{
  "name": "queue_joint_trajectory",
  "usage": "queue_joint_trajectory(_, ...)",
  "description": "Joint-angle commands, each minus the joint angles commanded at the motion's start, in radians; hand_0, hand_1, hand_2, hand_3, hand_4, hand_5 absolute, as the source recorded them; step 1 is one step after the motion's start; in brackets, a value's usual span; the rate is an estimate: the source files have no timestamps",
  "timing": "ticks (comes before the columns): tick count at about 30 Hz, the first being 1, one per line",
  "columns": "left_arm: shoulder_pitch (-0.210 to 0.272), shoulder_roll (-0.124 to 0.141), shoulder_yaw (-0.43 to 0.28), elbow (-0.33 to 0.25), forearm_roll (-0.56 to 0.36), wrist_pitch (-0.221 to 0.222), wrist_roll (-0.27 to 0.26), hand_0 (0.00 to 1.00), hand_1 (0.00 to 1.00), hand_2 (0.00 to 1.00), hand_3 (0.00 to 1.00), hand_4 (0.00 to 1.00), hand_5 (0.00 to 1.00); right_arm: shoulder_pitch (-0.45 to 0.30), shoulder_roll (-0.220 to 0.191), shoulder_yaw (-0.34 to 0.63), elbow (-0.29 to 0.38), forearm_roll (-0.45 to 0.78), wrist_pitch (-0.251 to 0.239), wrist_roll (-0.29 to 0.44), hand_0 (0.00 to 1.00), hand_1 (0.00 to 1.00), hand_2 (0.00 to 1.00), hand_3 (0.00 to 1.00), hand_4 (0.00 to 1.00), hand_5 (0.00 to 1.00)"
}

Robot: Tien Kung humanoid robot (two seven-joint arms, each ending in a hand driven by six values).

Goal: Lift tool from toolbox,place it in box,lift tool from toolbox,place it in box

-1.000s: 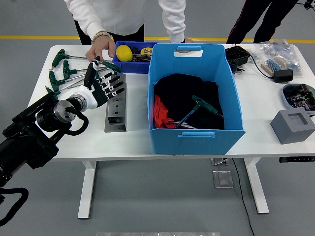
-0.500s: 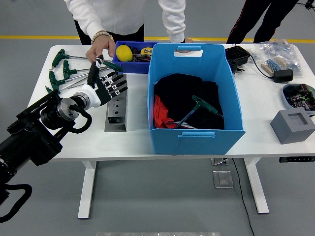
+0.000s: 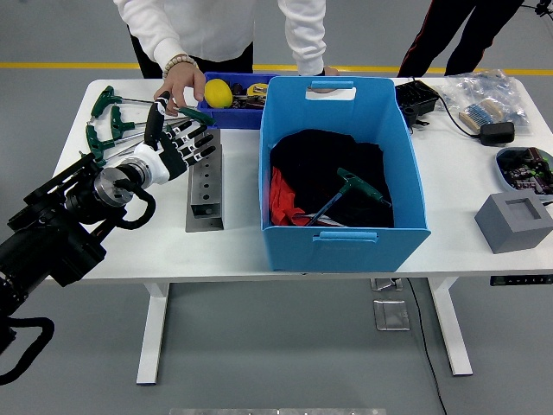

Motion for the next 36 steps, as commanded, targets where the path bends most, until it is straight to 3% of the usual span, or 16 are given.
queue_joint_trajectory(19, 0.010, -0.021, 0.005, -0.001, -0.008, -0.013, 0.004, 0.472, 0.628, 0.787, 0.949, 0.895, 0.978, 0.010, -0.001, -0.016, 0.000, 0.016, 0.000, 0.004, 0.625, 0.617, 0.700, 0.538, 0.793, 0.584)
queue_joint_trajectory(36, -0.007, -0.029, 0.017, 0.041, -0.031, -0.072, -0.007, 0.473, 0.627, 0.785, 0.920, 0.898, 0.978, 0.024, 0.001, -0.070, 0.000, 0.053, 0.002, 0.012, 0.626, 0.617, 0.700, 0.539, 0.793, 0.584)
